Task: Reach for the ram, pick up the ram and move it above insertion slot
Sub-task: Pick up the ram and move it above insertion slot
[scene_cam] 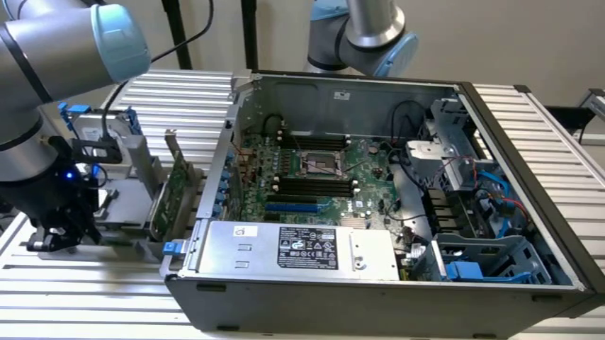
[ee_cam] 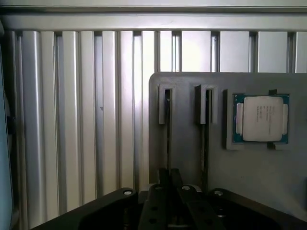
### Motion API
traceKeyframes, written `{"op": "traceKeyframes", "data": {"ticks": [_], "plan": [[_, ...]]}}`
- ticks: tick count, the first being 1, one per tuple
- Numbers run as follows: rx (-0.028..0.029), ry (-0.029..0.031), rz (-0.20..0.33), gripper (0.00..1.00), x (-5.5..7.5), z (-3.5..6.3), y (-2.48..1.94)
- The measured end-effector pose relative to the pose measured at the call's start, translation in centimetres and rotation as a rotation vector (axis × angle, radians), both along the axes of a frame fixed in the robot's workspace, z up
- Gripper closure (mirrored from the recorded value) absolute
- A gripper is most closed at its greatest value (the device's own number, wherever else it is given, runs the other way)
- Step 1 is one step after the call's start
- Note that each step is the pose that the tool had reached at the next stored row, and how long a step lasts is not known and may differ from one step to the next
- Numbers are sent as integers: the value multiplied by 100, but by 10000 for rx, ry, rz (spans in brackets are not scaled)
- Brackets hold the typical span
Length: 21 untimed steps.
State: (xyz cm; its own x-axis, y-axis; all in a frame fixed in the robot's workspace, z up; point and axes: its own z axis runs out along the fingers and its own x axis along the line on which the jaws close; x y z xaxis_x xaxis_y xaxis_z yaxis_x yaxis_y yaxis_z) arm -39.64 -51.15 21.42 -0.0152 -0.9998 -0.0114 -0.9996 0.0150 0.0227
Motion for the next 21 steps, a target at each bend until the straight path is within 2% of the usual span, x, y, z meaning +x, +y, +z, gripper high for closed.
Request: {"op": "traceKeyframes", "data": {"ticks": [4, 21], "plan": [[0, -22, 9, 86, 0, 180, 16], [-2, -24, 263, 86, 37, 940, 47]]}}
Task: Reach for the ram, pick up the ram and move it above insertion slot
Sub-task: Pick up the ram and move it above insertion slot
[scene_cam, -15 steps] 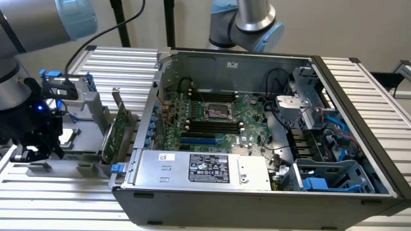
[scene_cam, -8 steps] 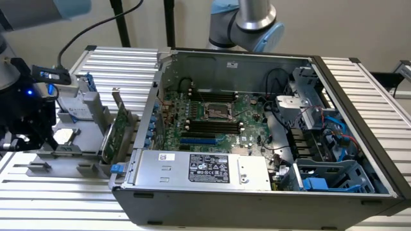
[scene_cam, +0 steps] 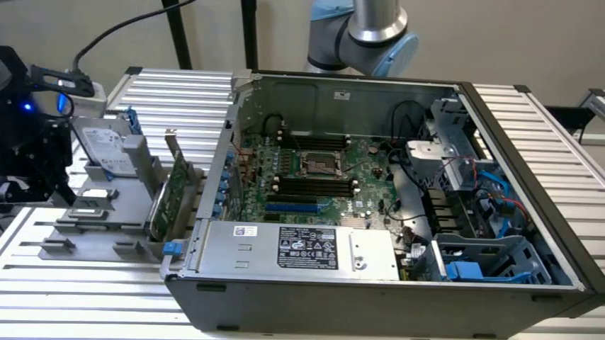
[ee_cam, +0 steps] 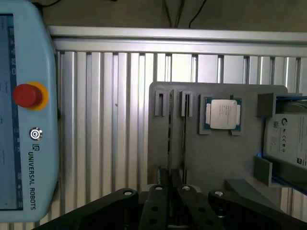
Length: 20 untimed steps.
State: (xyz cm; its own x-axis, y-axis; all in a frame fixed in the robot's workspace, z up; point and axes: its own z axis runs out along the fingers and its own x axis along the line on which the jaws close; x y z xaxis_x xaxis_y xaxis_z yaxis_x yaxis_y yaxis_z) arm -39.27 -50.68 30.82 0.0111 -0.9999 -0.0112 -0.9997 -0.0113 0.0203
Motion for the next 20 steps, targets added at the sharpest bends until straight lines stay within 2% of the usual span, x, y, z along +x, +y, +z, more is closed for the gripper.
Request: {"op": "traceKeyframes", "data": {"ticks": [9, 20], "plan": [[32, -1, 40, 86, 194, 314, 2], [58, -1, 43, 86, 555, 662, 4]]}}
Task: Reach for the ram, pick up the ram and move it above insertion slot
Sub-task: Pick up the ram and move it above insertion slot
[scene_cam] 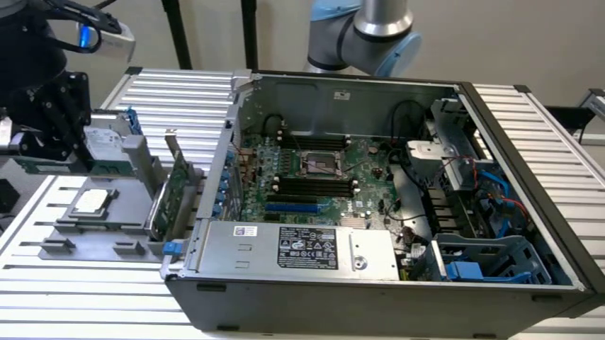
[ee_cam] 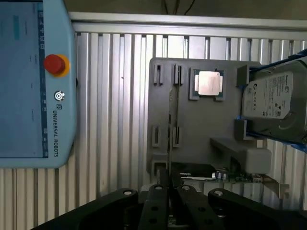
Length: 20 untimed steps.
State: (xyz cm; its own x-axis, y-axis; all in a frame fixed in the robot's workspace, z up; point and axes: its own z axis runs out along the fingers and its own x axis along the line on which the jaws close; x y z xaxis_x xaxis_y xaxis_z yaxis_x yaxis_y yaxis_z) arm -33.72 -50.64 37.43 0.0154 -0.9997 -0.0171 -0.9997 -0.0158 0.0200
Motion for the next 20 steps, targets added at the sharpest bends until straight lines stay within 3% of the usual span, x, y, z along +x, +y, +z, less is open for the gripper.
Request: {"op": "traceKeyframes", "data": {"ticks": [10, 20], "plan": [[4, 0, -1, 86, 418, 158, 7], [29, 1, -2, 86, 867, 203, 9]]}}
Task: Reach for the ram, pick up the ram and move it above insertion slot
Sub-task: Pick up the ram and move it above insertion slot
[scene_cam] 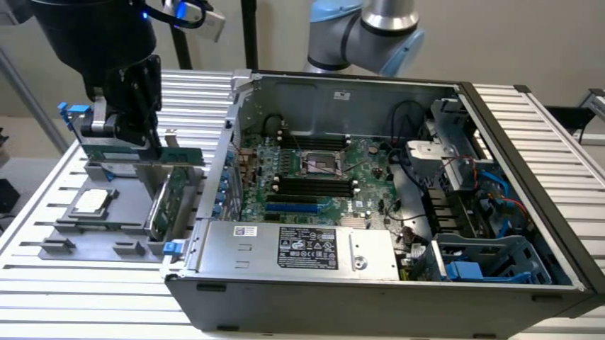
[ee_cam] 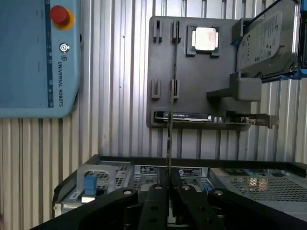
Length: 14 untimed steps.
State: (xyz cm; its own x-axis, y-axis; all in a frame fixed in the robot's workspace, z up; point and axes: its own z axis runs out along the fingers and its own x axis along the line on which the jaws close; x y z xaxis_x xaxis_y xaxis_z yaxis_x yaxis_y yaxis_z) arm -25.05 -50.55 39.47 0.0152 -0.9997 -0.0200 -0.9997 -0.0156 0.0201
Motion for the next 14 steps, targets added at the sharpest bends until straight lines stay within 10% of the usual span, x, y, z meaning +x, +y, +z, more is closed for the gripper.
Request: {"op": "traceKeyframes", "data": {"ticks": [14], "plan": [[148, -1, 0, 86, 638, 0, 0]]}}
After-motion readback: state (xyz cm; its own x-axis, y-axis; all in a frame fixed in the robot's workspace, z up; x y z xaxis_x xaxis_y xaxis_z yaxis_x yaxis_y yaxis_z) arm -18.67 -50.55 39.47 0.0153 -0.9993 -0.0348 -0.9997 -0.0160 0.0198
